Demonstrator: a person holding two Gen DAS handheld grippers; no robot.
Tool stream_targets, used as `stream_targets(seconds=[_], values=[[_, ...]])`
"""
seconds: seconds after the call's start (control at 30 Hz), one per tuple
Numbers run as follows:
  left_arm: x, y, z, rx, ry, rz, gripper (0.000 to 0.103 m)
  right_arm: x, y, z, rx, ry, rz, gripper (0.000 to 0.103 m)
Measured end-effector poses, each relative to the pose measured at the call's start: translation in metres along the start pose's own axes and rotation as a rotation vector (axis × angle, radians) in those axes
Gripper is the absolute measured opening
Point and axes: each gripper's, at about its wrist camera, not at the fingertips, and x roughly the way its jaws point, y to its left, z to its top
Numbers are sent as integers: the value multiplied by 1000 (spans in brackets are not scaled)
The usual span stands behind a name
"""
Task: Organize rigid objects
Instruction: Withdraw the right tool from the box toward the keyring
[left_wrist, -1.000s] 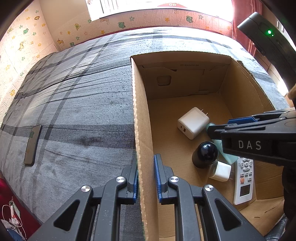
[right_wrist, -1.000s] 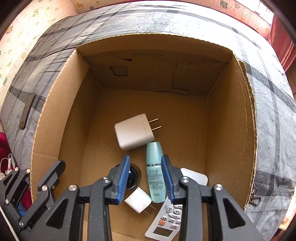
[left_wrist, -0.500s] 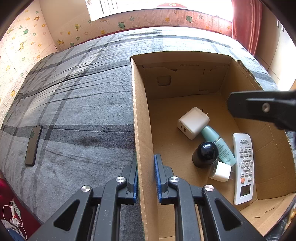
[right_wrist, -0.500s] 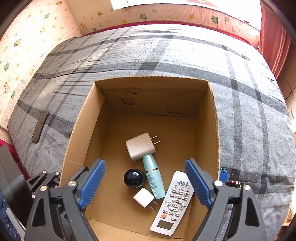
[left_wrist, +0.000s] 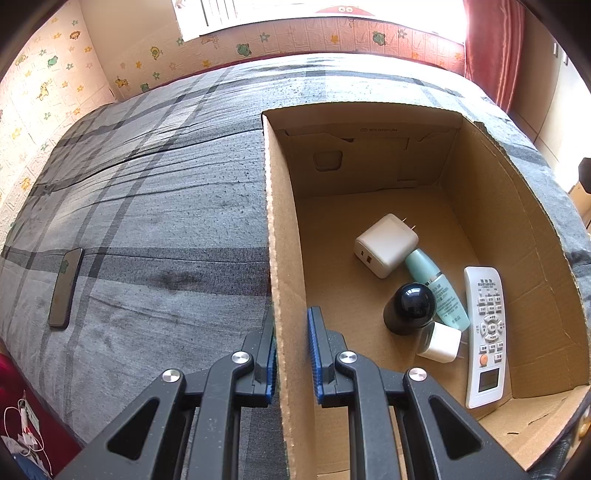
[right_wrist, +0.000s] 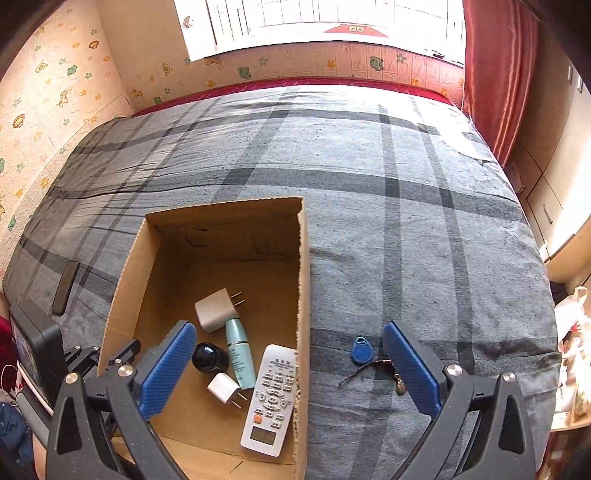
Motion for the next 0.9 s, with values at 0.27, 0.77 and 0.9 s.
stream_targets(seconds=[0.27,0.77,0.9], values=[[2,1,0,-1,0,0,16,-4,-52,-10,50,-13,-69,103],[3,2,-1,-4,0,-3,16,51,-105,-51,117,104,-117,103],[3,1,-1,-2,-1,-2,16,69,-113,-61,114,132,-134,103]])
